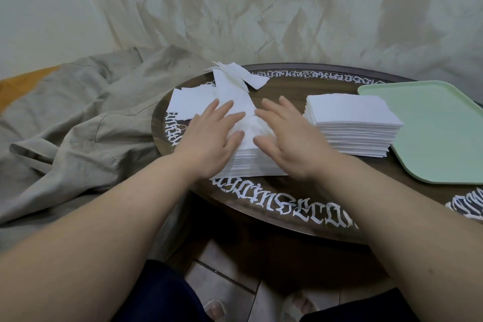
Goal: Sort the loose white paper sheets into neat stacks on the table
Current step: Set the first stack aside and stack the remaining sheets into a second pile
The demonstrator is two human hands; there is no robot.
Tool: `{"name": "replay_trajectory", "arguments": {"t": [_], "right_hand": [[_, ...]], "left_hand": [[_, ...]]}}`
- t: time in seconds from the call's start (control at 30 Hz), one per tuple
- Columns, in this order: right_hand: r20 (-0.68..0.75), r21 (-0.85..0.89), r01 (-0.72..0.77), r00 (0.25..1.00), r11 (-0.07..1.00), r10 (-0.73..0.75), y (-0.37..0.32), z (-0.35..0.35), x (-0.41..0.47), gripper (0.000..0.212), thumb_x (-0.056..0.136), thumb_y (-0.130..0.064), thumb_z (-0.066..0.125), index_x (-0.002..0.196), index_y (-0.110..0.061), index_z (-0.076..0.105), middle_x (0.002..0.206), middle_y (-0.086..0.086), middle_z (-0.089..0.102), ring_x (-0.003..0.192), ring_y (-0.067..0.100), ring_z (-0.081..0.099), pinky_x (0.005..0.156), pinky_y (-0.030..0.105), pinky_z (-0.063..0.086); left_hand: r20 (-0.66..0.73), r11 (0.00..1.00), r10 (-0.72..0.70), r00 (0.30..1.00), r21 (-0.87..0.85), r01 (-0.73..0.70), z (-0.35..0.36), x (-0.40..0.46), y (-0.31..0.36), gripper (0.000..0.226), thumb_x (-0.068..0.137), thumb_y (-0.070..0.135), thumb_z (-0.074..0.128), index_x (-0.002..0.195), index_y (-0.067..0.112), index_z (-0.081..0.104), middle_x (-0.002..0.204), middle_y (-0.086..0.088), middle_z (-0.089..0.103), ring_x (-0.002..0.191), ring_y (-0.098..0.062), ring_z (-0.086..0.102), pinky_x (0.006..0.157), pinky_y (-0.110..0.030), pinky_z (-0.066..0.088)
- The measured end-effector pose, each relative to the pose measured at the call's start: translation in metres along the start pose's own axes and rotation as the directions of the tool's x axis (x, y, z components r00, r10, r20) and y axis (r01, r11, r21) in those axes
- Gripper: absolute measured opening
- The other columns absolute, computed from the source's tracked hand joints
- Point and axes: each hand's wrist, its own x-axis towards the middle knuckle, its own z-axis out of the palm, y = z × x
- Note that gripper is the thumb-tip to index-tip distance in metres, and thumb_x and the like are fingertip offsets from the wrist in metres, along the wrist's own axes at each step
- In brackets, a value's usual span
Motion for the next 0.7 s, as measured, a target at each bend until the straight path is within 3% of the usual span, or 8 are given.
{"name": "replay_trajectory", "arguments": {"t": [0.1,0.2,0.57,0.7], "right_hand": [[0.214,-0.095,-0.038,0.975,0.995,0.058,0.001,0.015,-0.003,0.067,0.098,-0.051,0.025,0.152,-0.018,0.005,0.16,-0.002,-0.003,0.147,0.02,-0.008,0.119,0.043,0.008],[0.312,-0.141,-0.053,0.945,0.989,0.095,0.007,0.025,-0.008,0.072,0.096,-0.058,0.021,0.152,-0.018,-0.002,0.16,-0.002,-0.01,0.146,0.018,-0.011,0.118,0.043,0.006],[0.364,-0.119,-0.052,0.927,0.992,0.092,0.012,0.029,-0.006,0.078,0.093,-0.063,0.027,0.152,-0.023,-0.005,0.159,-0.006,-0.012,0.146,0.015,-0.013,0.117,0.049,0.01],[0.301,-0.042,-0.064,0.951,0.997,0.073,0.006,0.019,-0.008,0.077,0.092,-0.064,0.026,0.152,-0.023,0.001,0.159,-0.007,-0.009,0.146,0.014,-0.011,0.118,0.044,0.007]], "left_hand": [[0.211,0.992,-0.056,0.976,0.121,0.03,0.011,0.0,-0.002,0.054,0.101,0.044,0.025,0.152,0.031,0.014,0.161,0.007,0.003,0.148,-0.016,-0.003,0.118,-0.05,0.008],[0.295,0.986,-0.106,0.949,0.158,0.061,0.017,-0.003,-0.006,0.057,0.099,0.05,0.02,0.152,0.033,0.005,0.161,0.009,-0.005,0.147,-0.015,-0.007,0.117,-0.052,0.006],[0.305,0.982,-0.161,0.939,0.148,0.121,0.027,-0.007,-0.007,0.059,0.099,0.052,0.017,0.152,0.033,-0.002,0.161,0.006,-0.009,0.147,-0.016,-0.012,0.118,-0.05,0.002],[0.289,0.984,-0.163,0.943,0.114,0.135,0.017,-0.011,-0.003,0.059,0.099,0.051,0.019,0.152,0.031,0.001,0.161,0.005,-0.01,0.147,-0.015,-0.013,0.118,-0.05,0.001]]}}
